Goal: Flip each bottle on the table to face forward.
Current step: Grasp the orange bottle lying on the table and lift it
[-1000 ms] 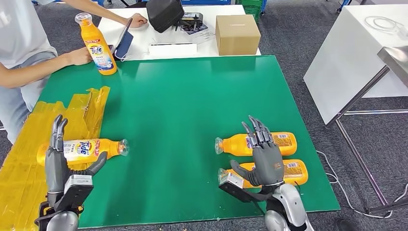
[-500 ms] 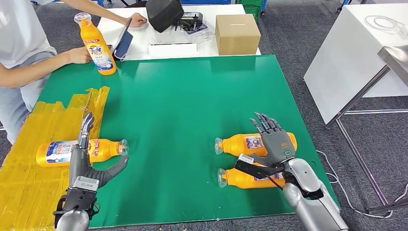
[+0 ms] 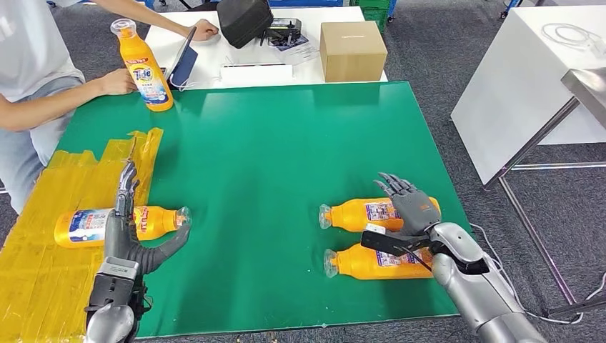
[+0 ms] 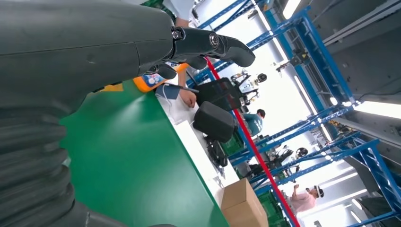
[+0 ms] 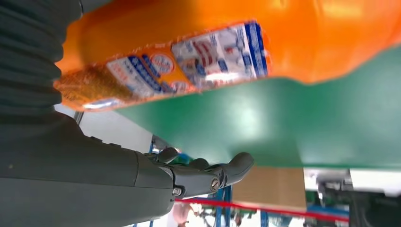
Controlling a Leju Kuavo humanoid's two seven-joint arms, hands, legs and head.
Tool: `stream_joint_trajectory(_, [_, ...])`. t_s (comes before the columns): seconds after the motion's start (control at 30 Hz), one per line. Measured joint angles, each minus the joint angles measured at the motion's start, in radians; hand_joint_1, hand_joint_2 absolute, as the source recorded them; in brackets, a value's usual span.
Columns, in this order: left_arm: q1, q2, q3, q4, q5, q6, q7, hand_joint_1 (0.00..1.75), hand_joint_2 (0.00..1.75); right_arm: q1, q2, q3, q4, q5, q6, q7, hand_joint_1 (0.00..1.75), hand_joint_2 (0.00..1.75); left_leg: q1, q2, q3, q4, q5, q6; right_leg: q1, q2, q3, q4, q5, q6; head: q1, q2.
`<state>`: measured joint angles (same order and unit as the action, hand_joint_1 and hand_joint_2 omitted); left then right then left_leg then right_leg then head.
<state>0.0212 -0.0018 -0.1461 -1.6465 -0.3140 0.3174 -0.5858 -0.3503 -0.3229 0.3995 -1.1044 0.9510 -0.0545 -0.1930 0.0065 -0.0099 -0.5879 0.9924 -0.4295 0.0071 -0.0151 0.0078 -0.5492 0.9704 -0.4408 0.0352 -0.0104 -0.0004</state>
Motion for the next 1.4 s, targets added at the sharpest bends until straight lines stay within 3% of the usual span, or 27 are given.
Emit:
stream_joint_trajectory(0.6, [-0.020, -0.017, -0.017, 0.051, 0.023, -0.003, -0.002, 0.00, 1.75, -0.135, 0.015, 0.119, 0.211, 0.048, 0.041, 0.061, 0.01, 1.75, 0.000, 0.000, 0.000, 0.000, 0.000, 0.000, 0.000, 0.000, 0.000, 0.000, 0.000, 0.000, 0.000, 0.000])
stream_joint_trajectory(0.67, [-0.024, -0.019, -0.019, 0.057, 0.024, -0.003, -0.002, 0.00, 1.75, -0.155, 0.021, 0.134, 0.238, 0.064, 0.042, 0.079, 0.21, 1.75, 0.000, 0.000, 0.000, 0.000, 0.000, 0.000, 0.000, 0.000, 0.000, 0.000, 0.000, 0.000, 0.000, 0.000])
stream_joint_trajectory(0.8, [-0.029, -0.026, -0.025, 0.065, 0.032, -0.004, -0.002, 0.00, 1.75, -0.192, 0.042, 0.161, 0.292, 0.093, 0.048, 0.124, 1.49, 1.75, 0.000, 0.001, 0.001, 0.000, 0.000, 0.000, 0.000, 0.000, 0.001, 0.000, 0.000, 0.000, 0.000, 0.000])
stream_joint_trajectory(0.87, [-0.031, -0.029, -0.029, 0.070, 0.033, -0.004, -0.002, 0.00, 1.75, -0.206, 0.055, 0.172, 0.321, 0.101, 0.048, 0.139, 1.67, 1.75, 0.000, 0.001, 0.001, 0.000, 0.000, 0.000, 0.000, 0.000, 0.001, 0.000, 0.000, 0.000, 0.000, 0.000])
stream_joint_trajectory(0.97, [-0.032, -0.032, -0.034, 0.076, 0.034, -0.004, 0.002, 0.00, 1.75, -0.224, 0.071, 0.183, 0.357, 0.105, 0.031, 0.148, 1.75, 1.75, 0.000, 0.001, 0.002, 0.000, 0.000, 0.000, 0.000, 0.000, 0.002, 0.000, 0.000, 0.000, 0.000, 0.000])
stream_joint_trajectory(1.4, [-0.032, -0.032, -0.043, 0.078, 0.034, -0.009, 0.010, 0.00, 1.75, -0.243, 0.098, 0.193, 0.398, 0.096, -0.008, 0.158, 1.75, 1.75, 0.000, 0.001, 0.002, 0.000, 0.000, 0.000, 0.000, 0.000, 0.002, 0.000, 0.000, 0.000, 0.000, 0.000])
